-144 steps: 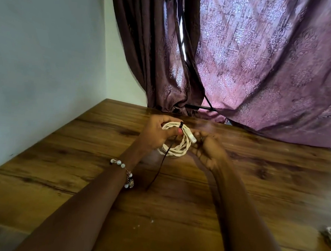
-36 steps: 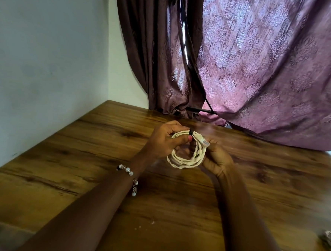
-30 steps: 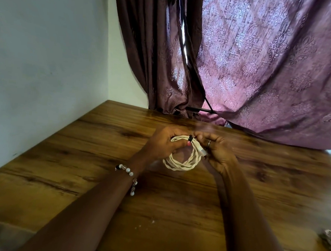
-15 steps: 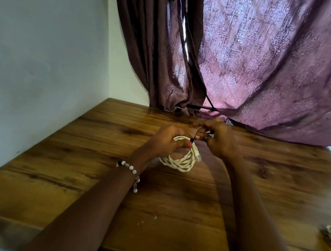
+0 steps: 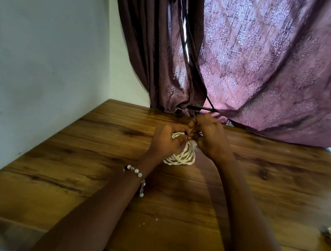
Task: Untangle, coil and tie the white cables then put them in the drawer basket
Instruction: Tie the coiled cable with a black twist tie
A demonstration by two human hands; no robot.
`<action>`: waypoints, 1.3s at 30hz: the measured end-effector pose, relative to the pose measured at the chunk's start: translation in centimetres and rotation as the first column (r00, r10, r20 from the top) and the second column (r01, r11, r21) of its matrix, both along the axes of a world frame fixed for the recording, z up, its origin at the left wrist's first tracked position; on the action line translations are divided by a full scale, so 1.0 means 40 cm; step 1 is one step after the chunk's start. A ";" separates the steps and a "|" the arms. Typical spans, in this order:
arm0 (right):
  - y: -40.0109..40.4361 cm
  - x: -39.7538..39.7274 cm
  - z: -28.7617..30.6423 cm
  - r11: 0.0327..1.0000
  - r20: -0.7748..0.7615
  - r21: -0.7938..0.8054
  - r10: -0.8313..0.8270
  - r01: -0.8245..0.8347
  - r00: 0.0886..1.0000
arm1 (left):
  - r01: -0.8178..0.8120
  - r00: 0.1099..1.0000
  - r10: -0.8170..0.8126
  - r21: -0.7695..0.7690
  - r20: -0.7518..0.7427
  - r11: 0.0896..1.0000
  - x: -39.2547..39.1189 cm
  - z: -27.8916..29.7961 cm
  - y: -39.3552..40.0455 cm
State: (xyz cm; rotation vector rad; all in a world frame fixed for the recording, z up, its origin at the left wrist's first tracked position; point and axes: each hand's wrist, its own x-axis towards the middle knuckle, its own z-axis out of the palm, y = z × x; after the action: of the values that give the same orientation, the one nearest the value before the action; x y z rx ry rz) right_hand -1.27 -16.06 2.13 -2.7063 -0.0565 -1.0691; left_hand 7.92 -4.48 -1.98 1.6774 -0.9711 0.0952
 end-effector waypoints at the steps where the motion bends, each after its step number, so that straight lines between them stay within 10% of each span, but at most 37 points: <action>1: 0.001 0.005 -0.005 1.000 -0.010 -0.011 0.008 -0.008 1.000 | -0.032 0.999 0.032 -0.008 -0.022 0.999 0.007 -0.006 -0.002; 8: 0.022 0.041 -0.047 0.989 -0.078 -0.145 -0.052 0.040 0.996 | -0.017 0.784 -0.123 -0.219 -0.608 0.976 0.018 0.013 0.010; 17: 0.022 0.027 -0.040 0.964 -0.121 0.241 0.145 -0.112 0.982 | -0.094 0.671 -0.132 -0.259 -0.730 0.961 0.017 0.023 0.023; 22: 0.010 0.007 -0.023 0.625 0.265 0.733 0.101 -0.268 0.959 | -0.011 0.726 -0.242 -0.362 -0.644 0.932 0.015 0.043 0.034; 28: -0.008 0.005 -0.053 0.097 0.048 0.993 0.201 -0.069 0.978 | 0.199 0.908 -0.291 -0.301 -0.302 0.933 0.005 0.035 0.027; 39: -0.021 -0.021 -0.078 -0.201 0.185 0.975 0.490 -0.097 0.852 | 0.146 0.896 -0.112 -0.047 0.430 0.988 0.007 0.027 0.030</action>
State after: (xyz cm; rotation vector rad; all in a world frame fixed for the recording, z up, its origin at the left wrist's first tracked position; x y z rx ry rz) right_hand -2.10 -16.89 -1.01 -1.1193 0.1130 -0.1888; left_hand 8.20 -3.29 -0.89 1.5439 -1.3865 0.4224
